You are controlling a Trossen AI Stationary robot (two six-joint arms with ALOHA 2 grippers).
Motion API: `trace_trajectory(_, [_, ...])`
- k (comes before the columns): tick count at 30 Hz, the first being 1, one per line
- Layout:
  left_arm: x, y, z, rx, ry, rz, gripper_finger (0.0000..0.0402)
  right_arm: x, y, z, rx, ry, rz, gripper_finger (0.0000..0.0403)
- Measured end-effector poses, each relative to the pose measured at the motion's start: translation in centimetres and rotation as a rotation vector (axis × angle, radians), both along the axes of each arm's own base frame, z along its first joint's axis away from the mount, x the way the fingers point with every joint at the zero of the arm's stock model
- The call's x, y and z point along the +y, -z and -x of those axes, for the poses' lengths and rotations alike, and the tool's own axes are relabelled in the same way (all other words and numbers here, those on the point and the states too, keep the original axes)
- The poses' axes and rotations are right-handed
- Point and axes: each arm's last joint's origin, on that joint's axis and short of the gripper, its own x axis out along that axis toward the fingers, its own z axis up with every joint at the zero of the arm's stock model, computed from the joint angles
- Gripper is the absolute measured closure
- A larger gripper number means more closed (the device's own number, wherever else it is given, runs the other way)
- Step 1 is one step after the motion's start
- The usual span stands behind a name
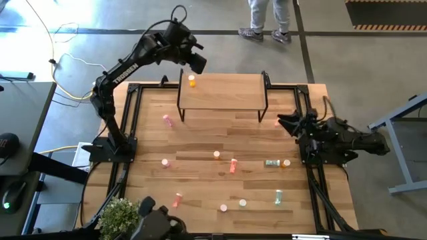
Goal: Pick and place medicine bottles onto shelf by color
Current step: Put the top pink medicine bottle on the shelf
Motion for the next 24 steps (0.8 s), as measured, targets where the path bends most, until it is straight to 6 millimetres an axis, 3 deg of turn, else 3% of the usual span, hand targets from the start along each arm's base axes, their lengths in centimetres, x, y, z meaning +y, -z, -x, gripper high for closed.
trace_trajectory(4, [-2.7,-2.2,-0.1,-0.042,0.096,-0.049,0.0249,0.0,-2.3,1.2,0.038,0.008,0.034,0.0233])
trace_trajectory(12, [-8.9,-4.5,-1.0,-0.062,0.194,-0.116,0.0249,0.1,-5.5,3.6,0.378,-0.019,-0.099,0.0233])
trace_trajectory(19, [-12.6,-0.7,-3.0,0.01,0.214,-0.036,0.025,0.4,-7.6,2.2,0.605,-0.135,-0.148,0.0233])
trace_trajectory(24, [-14.6,1.8,-3.8,-0.054,0.22,0.005,0.0258,0.5,-8.9,0.8,0.702,-0.138,-0.213,0.0233])
